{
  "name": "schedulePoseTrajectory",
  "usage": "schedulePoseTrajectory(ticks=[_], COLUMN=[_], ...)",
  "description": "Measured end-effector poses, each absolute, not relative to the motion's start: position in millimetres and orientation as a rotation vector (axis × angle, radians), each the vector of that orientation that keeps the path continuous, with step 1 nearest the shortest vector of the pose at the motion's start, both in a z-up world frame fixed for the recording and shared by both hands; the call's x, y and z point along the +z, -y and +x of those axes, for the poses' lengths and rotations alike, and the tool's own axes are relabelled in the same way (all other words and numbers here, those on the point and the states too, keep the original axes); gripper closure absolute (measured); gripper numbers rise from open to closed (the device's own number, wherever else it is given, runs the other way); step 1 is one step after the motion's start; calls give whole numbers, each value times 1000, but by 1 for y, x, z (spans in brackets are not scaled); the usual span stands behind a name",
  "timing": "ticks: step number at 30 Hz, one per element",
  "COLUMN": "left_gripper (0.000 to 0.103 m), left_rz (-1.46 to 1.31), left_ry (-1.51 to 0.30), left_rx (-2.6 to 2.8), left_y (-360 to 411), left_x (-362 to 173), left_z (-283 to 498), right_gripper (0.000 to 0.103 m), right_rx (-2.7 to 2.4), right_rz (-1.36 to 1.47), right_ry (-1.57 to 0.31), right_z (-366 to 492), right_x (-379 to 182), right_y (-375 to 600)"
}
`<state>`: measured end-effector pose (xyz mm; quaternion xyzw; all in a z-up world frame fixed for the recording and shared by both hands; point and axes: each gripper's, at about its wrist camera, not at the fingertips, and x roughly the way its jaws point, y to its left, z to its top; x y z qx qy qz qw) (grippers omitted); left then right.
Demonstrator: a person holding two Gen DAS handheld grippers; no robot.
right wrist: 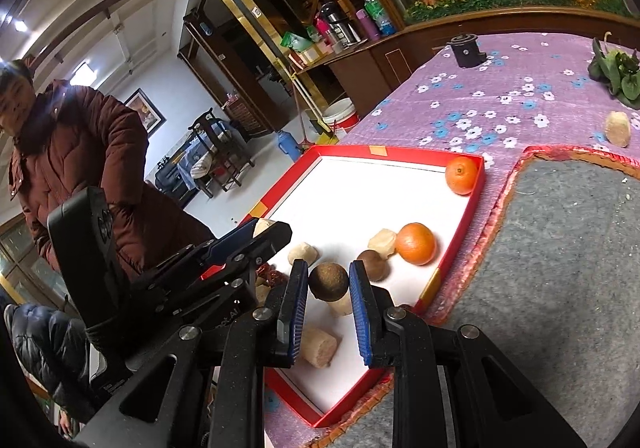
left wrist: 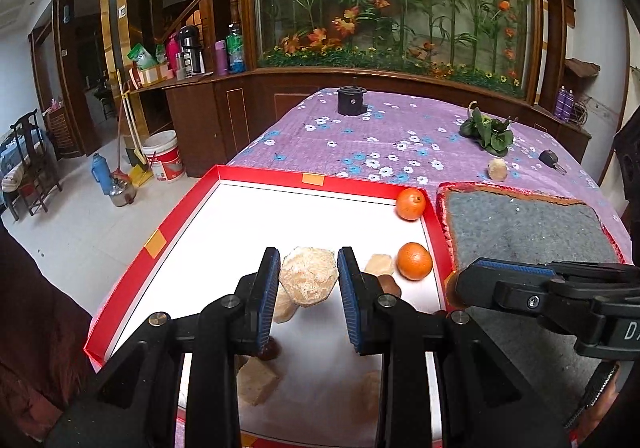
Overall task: Organize fruits
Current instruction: 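Carry both pieces over the white tray and open both grippers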
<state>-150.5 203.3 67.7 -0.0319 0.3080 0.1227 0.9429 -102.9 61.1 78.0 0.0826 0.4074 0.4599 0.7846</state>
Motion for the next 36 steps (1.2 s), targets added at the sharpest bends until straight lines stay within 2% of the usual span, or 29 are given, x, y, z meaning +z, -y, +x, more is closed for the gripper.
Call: schedulePoseTrajectory(ticks=[36], left_gripper=[76], left_rz=[-72], left_ry=[-657], left_rx=[276], left_y=[-223], left_x=[57], left_z=[-156], right_gripper=[82], right_rx=[999], right_rz=[120], right_ry=[-933], right_z=[-108], right_x=[55], right_y=[-87])
